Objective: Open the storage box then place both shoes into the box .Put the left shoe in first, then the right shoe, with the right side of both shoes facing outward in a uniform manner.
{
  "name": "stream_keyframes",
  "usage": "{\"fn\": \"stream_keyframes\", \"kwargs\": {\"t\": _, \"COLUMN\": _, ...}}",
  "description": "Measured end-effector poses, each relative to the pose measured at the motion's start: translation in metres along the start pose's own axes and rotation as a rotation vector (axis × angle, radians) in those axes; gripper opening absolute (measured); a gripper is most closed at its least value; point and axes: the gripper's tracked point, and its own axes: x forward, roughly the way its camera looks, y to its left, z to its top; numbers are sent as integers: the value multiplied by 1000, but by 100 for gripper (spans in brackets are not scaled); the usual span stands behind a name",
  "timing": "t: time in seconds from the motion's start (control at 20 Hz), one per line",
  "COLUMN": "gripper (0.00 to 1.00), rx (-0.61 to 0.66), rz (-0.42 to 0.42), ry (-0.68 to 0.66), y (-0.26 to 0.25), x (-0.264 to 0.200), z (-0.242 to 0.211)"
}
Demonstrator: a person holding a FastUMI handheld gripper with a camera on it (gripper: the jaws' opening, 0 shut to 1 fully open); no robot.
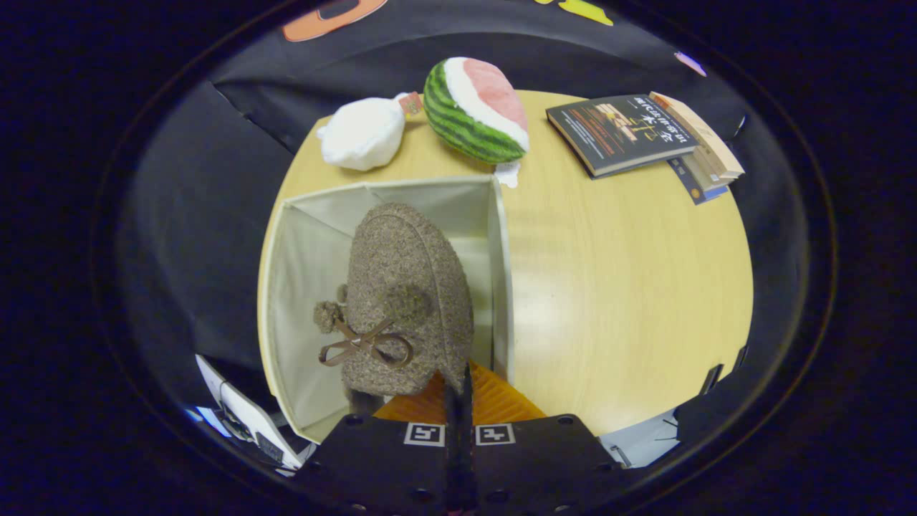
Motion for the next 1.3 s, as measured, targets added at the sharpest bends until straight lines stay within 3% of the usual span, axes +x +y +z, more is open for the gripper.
{"fn": "stream_keyframes", "kwargs": {"t": 0.3, "gripper": 2, "rx": 29, "rz": -135, "ry": -47, "y": 0, "x": 17, "z": 9}}
{"fn": "stream_keyframes", "kwargs": {"t": 0.75, "gripper": 7, "rx": 78, "rz": -140, "ry": -54, "y": 0, "x": 15, "z": 7}}
{"fn": "stream_keyframes", "kwargs": {"t": 0.95, "gripper": 23, "rx": 65, "rz": -121, "ry": -103, "y": 7, "x": -7, "z": 7}}
{"fn": "stream_keyframes", "kwargs": {"t": 1.1, "gripper": 45, "rx": 42, "rz": -87, "ry": -147, "y": 10, "x": -31, "z": 3}}
{"fn": "stream_keyframes", "kwargs": {"t": 1.3, "gripper": 65, "rx": 18, "rz": -34, "ry": -259, "y": -2, "x": -72, "z": 7}}
